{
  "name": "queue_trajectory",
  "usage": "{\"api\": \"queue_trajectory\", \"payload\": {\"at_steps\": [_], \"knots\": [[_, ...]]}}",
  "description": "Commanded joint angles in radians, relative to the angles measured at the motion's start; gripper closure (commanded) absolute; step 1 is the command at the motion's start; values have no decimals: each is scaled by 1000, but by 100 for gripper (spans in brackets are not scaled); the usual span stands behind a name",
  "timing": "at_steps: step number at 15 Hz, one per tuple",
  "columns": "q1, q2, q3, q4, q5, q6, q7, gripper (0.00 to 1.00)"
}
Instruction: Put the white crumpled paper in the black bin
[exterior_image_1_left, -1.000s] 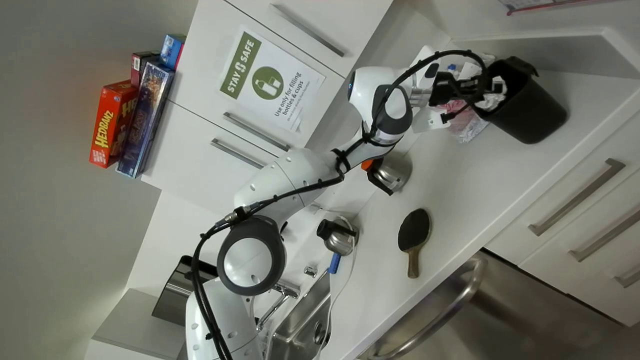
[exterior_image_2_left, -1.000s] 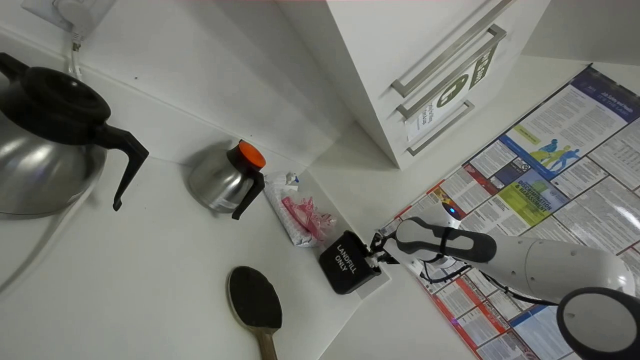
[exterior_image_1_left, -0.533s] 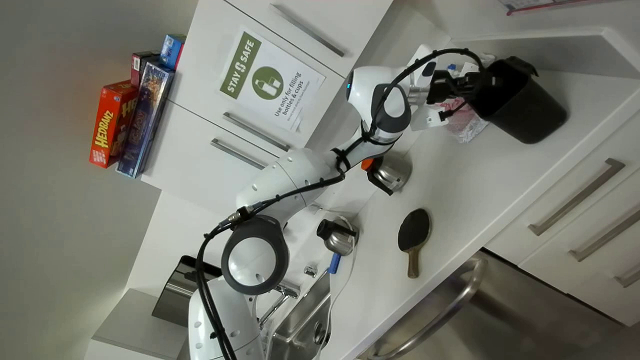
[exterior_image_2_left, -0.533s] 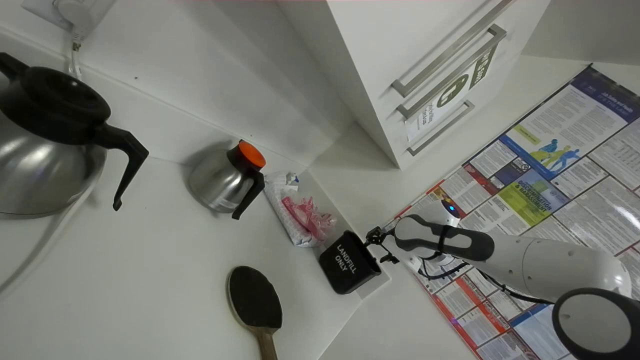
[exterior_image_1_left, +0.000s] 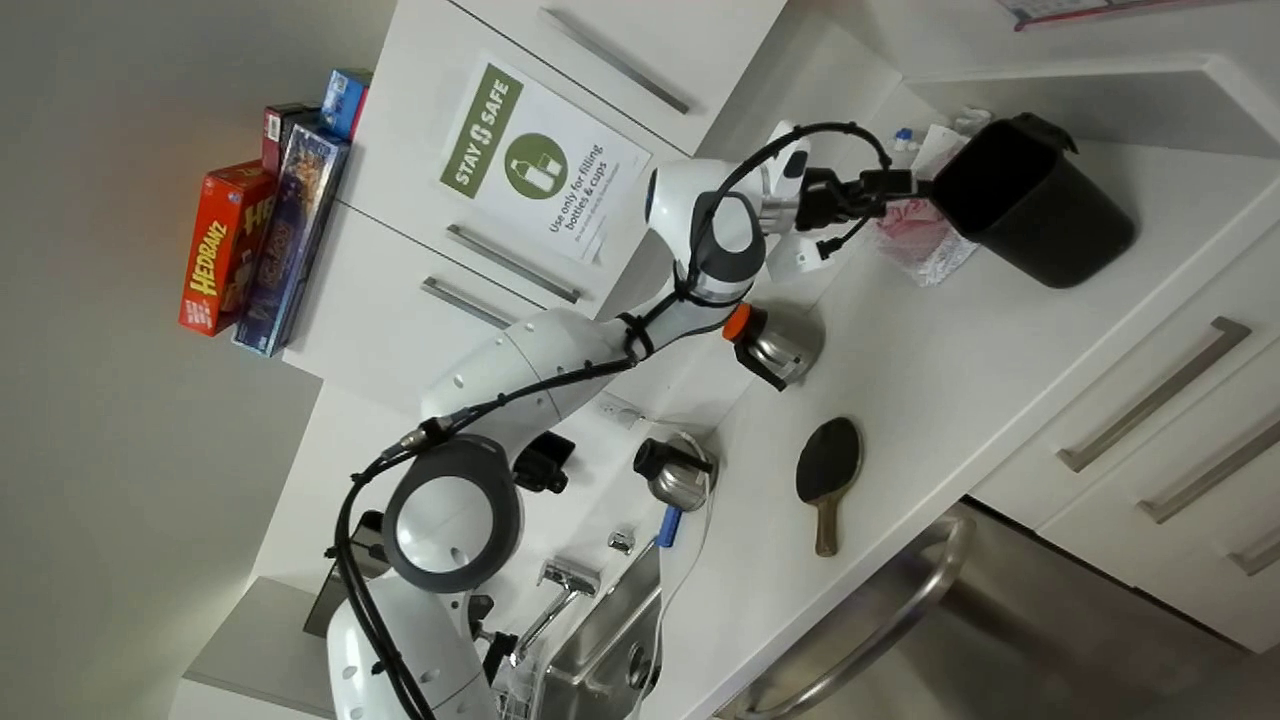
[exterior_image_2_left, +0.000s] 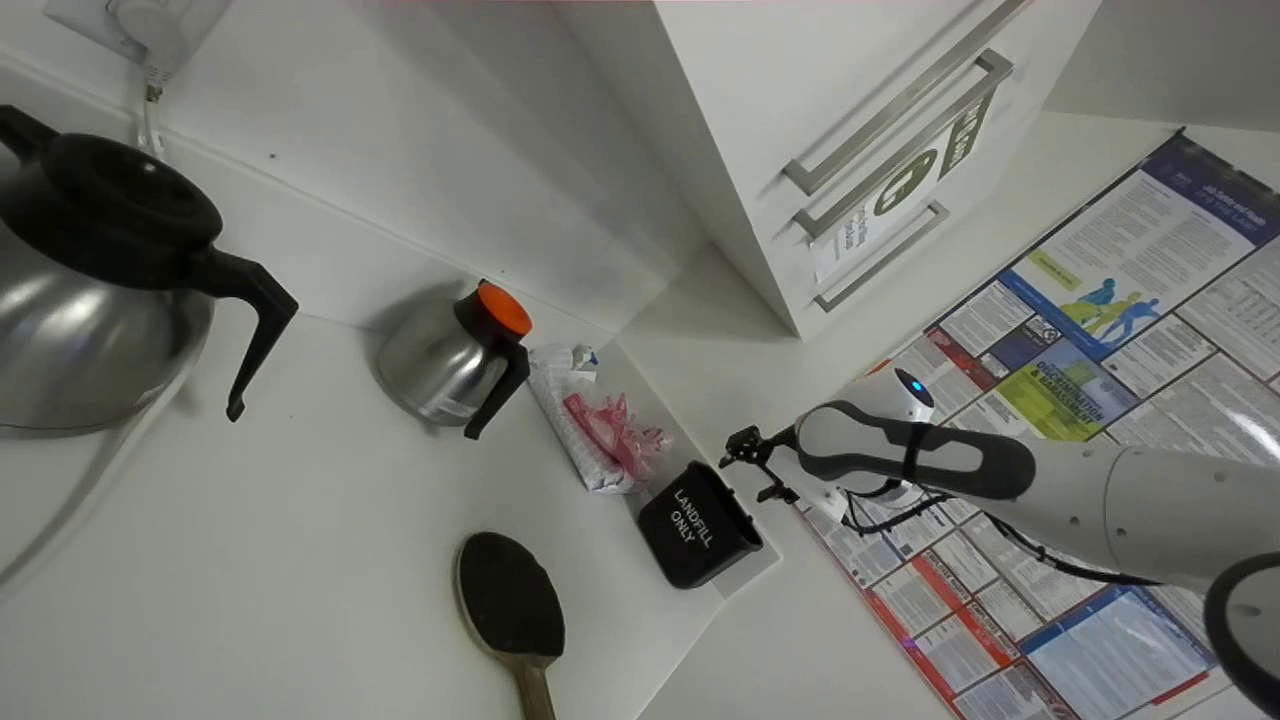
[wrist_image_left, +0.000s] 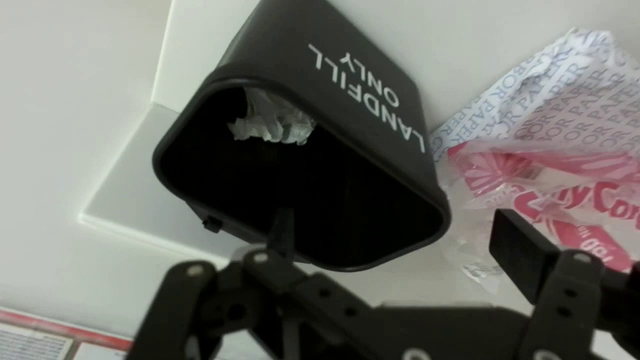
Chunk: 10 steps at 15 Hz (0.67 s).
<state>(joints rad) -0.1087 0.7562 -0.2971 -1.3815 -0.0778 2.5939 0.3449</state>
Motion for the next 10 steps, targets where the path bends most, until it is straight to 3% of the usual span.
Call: {"api": "queue_trajectory", "payload": {"at_steps": [1,10], "knots": [[52,-183,29,-232,-28,-9,-71,0],[80,-359,86,-417,-53,-173,-109,0]]}}
